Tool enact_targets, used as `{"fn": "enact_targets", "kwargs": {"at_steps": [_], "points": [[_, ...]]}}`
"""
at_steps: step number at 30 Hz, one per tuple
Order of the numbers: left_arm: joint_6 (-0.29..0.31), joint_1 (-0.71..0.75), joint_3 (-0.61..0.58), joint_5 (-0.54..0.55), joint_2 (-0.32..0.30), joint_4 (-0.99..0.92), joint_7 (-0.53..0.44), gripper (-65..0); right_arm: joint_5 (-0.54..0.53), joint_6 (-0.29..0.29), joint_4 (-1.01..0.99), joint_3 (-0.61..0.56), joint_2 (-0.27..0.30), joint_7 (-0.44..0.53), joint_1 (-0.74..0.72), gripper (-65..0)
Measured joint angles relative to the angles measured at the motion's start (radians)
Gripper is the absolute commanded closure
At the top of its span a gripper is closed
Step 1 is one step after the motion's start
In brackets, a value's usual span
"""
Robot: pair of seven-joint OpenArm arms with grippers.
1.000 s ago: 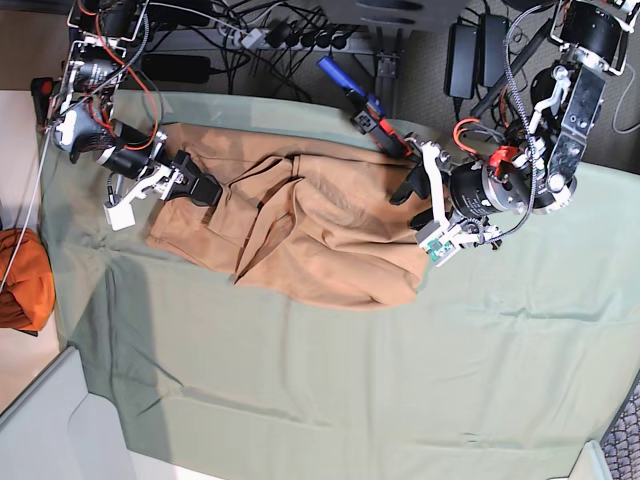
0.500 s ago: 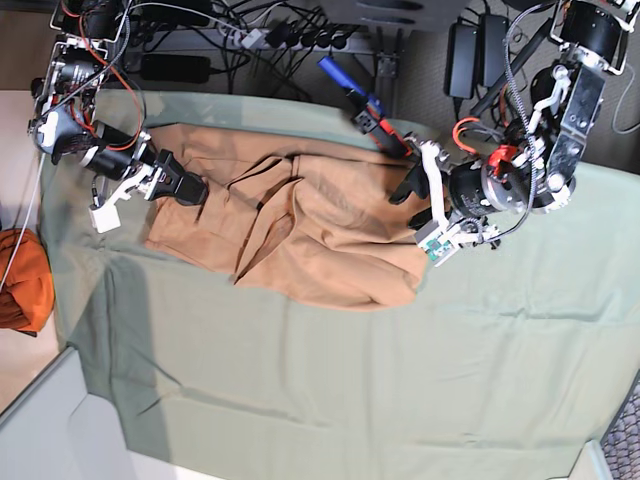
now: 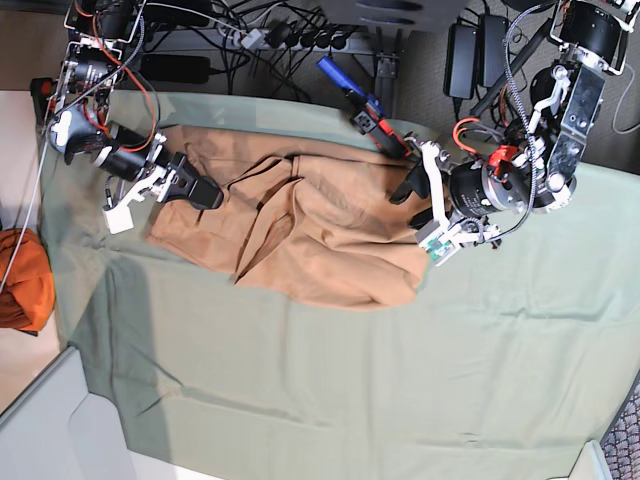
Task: Fold the T-shirt properly
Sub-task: 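Grasp the folded shirt's edge with the right gripper and pull it straight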
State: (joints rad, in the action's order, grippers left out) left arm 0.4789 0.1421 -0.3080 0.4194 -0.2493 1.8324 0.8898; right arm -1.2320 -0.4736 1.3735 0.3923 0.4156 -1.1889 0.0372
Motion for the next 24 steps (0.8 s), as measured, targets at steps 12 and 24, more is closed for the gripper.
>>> {"fn": "enact_targets", "kwargs": {"at_steps": [12,24], "points": [[0.0,0.005,0.0,0.005,0.0,0.0,0.0,-32.0,0.051,-0.001,0.0,-0.016,-0.023,0.043,-0.015,-35.5],[0.0,0.005,0.0,0.005,0.0,0.0,0.0,-32.0,0.08,-0.001,0.0,-0.053,-0.025,0.111,-0.015,0.0]]}}
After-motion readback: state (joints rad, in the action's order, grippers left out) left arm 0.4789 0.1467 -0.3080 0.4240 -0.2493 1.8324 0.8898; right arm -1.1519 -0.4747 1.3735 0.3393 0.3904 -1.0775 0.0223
